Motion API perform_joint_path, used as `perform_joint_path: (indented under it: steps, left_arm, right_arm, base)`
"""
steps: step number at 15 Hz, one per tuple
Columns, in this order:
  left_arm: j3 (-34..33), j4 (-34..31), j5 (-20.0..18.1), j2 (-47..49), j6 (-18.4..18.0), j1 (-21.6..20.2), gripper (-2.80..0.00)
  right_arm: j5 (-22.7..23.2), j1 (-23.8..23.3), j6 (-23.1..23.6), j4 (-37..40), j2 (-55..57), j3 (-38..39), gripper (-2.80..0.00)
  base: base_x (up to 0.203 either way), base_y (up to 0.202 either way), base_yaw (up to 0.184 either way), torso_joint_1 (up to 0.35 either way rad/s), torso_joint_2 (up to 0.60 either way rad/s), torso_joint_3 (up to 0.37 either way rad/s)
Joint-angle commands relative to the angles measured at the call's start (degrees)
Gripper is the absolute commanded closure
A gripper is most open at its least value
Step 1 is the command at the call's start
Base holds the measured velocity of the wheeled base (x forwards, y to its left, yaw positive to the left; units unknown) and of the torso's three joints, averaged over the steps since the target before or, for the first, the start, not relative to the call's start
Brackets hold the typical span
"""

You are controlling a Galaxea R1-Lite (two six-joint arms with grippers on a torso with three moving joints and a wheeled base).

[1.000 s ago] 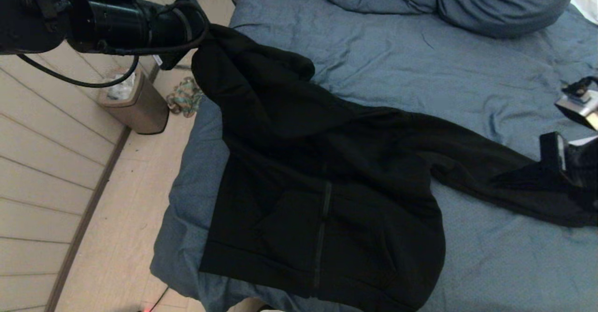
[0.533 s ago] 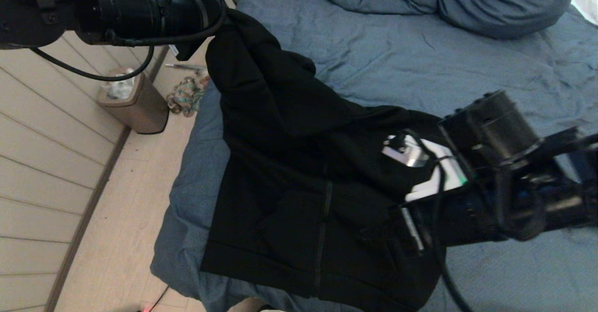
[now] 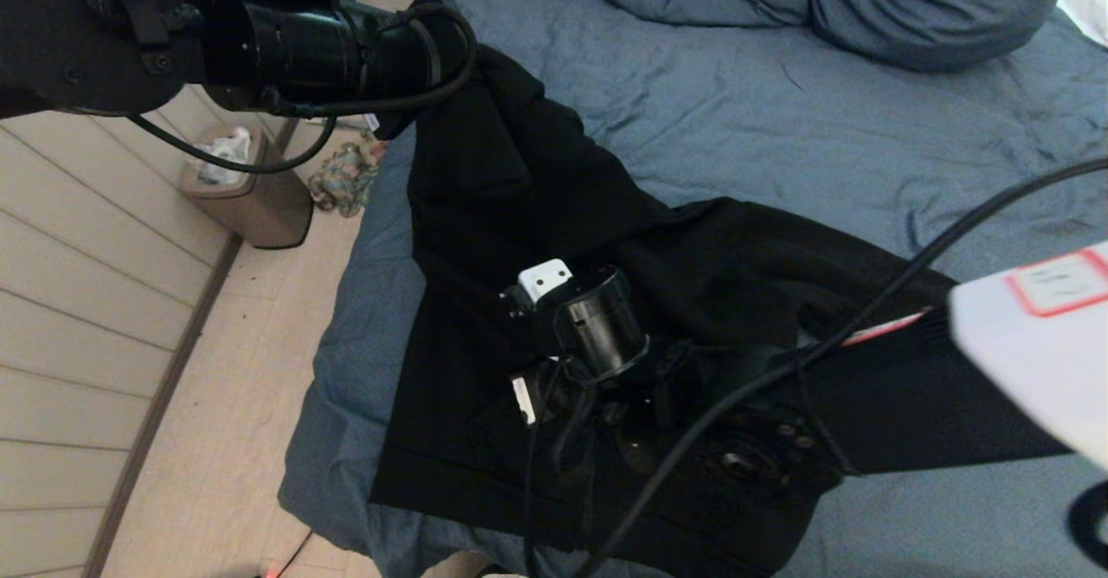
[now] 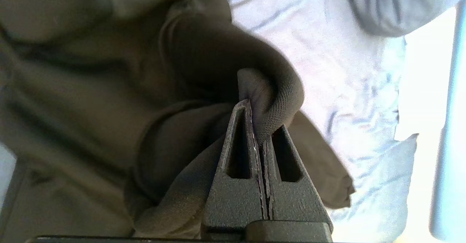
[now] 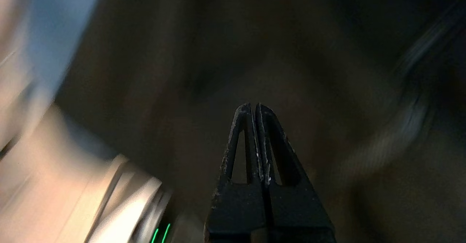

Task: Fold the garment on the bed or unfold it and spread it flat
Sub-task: Unfold the black sweatshirt

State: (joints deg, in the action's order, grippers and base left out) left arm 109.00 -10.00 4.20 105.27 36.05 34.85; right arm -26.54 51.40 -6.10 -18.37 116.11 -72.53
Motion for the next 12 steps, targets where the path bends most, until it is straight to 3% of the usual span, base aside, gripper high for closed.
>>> perform_joint_path:
  steps: [1,3,5,9,12]
  left_arm:
    - [-1.35,0.03,1.08,0.12,0.2,1.13,0.0]
    - [-4.54,0.22,3.46,-0.42,0.12,3.69,0.0]
    - [-7.02,0.26,5.5,-0.82,0.14,5.73,0.0]
    - [-11.53,0.33,8.49,-1.29,-0.15,8.92,0.0]
    - [-10.74,0.15,8.46,-1.19,-0.36,8.83,0.0]
  right_arm:
    - [-11.71,0.22,1.64,-11.51,10.66,-5.44,0.0]
    - [-21.15,-1.85,7.6,-23.09,16.03,-13.5,0.0]
    - [-24.95,-4.7,12.31,-29.18,19.55,-20.12,0.0]
    - [-27.15,-13.83,22.45,-37.96,23.97,-31.38,0.0]
    - [-26.9,-15.72,26.14,-40.59,26.28,-34.52,0.0]
  base:
    - [0.0,0.0,0.0,0.0,0.0,0.0]
    - [0.0,0.0,0.0,0.0,0.0,0.0]
    - [0.0,0.0,0.0,0.0,0.0,0.0]
    - [0.0,0.0,0.0,0.0,0.0,0.0]
    - [0.0,0.0,0.0,0.0,0.0,0.0]
